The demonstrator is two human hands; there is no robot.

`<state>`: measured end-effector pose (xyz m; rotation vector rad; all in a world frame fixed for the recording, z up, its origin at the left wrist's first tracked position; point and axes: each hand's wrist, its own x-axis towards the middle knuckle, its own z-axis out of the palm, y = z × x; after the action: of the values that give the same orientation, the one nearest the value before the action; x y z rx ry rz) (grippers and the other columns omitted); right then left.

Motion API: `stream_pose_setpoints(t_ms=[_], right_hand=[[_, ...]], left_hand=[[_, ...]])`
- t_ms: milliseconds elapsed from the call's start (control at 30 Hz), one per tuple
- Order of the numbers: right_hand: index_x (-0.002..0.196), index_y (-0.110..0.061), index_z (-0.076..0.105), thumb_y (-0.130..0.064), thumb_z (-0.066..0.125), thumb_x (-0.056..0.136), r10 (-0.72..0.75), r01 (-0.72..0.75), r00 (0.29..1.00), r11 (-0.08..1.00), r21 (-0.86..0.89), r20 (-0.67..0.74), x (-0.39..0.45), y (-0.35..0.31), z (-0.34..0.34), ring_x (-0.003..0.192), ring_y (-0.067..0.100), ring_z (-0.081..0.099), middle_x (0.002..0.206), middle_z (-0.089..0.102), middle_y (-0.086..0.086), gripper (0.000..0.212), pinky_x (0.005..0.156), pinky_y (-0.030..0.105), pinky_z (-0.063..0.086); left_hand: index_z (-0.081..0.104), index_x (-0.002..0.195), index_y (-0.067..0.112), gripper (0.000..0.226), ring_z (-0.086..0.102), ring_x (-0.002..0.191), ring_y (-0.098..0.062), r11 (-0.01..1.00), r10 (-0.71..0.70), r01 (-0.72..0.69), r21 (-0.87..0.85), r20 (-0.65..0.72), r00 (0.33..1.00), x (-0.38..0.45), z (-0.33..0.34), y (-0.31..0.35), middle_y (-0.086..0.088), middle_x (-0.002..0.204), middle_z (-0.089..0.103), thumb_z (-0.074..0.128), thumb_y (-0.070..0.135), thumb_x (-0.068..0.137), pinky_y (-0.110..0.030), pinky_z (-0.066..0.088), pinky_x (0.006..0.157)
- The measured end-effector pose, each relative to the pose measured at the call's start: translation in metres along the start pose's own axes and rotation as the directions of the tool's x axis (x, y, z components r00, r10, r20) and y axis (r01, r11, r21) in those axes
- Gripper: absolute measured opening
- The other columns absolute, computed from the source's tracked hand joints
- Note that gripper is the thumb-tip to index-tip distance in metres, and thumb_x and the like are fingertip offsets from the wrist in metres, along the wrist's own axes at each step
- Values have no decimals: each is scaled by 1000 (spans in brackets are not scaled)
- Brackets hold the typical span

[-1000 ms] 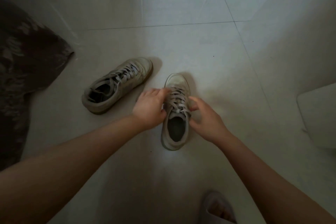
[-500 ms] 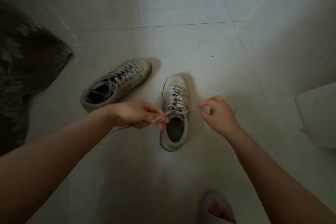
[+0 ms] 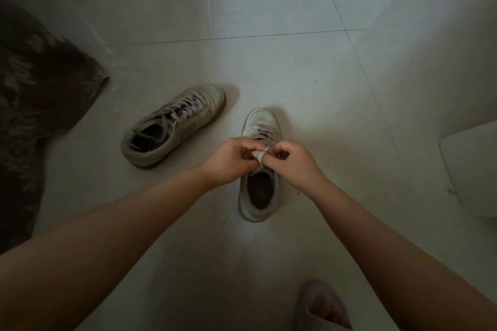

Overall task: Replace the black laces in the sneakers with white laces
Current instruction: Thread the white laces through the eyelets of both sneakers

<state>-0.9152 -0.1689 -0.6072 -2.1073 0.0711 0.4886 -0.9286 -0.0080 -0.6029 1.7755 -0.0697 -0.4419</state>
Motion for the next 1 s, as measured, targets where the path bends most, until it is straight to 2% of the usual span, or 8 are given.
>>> stream_pose_setpoints(t_ms=[133,300,467,600,767,867,933,1000], right_hand=[[72,-11,73,-16,78,76,-105,106,994,993,-53,14,5,-5,-6,90,8,59,97,63,3,9,80,20,45],[76,-11,70,-20,73,81,71,-70,998,994,87,-1,-1,13,-27,65,0,56,67,63,-13,11,67,18,44],[72,-5,62,-15,68,85,165,-148,985,961,234,-53,-11,31,-33,54,9,43,58,50,-1,17,58,22,39],[70,-14,59,-19,70,84,-14,-7,988,991,-134,-156,-6,30,-40,62,9,48,79,53,2,19,63,21,38],[93,-22,58,-36,63,87,-178,177,982,782,-598,58,-5,-2,-36,84,15,52,107,48,-3,17,74,30,42],[120,-18,53,-29,60,86,-294,253,955,752,-608,33,-4,-30,-23,101,22,53,119,48,3,36,80,33,42],[122,-16,53,-25,58,87,-329,319,941,787,-528,78,-4,-48,-8,104,21,54,120,50,3,36,84,32,44],[122,-16,53,-27,57,89,-317,377,926,777,-504,204,-2,-60,11,106,17,53,120,51,2,35,87,31,44]], left_hand=[[59,84,11,19,48,60,-2,948,76,-70,310,-9,997,4,-2,-4,0,80,50,70,-1,76,-17,38,59],[68,88,4,4,51,49,-1,996,-70,70,62,-12,997,-3,-20,-9,6,62,58,64,7,87,-12,42,53],[72,95,6,12,57,49,-2,972,-233,233,40,-23,972,-18,-32,-17,7,56,63,64,13,89,-13,40,47],[72,93,11,10,64,57,-6,961,-267,270,68,-39,963,-19,-37,-12,-3,80,68,65,18,88,-17,41,45],[64,115,15,27,64,79,-10,959,-48,94,269,-174,984,-30,-56,-15,-1,97,67,64,14,88,-7,45,66],[60,123,13,42,56,106,-32,719,210,149,678,-418,884,-28,-97,-26,-13,114,63,54,18,83,-33,43,87],[49,135,16,57,44,120,-38,538,62,354,765,-456,888,-22,-125,-36,-16,133,50,54,16,78,-43,38,95],[40,140,20,61,44,123,-37,505,-206,479,718,-439,875,-17,-140,-46,-15,138,44,57,14,82,-43,40,97]])
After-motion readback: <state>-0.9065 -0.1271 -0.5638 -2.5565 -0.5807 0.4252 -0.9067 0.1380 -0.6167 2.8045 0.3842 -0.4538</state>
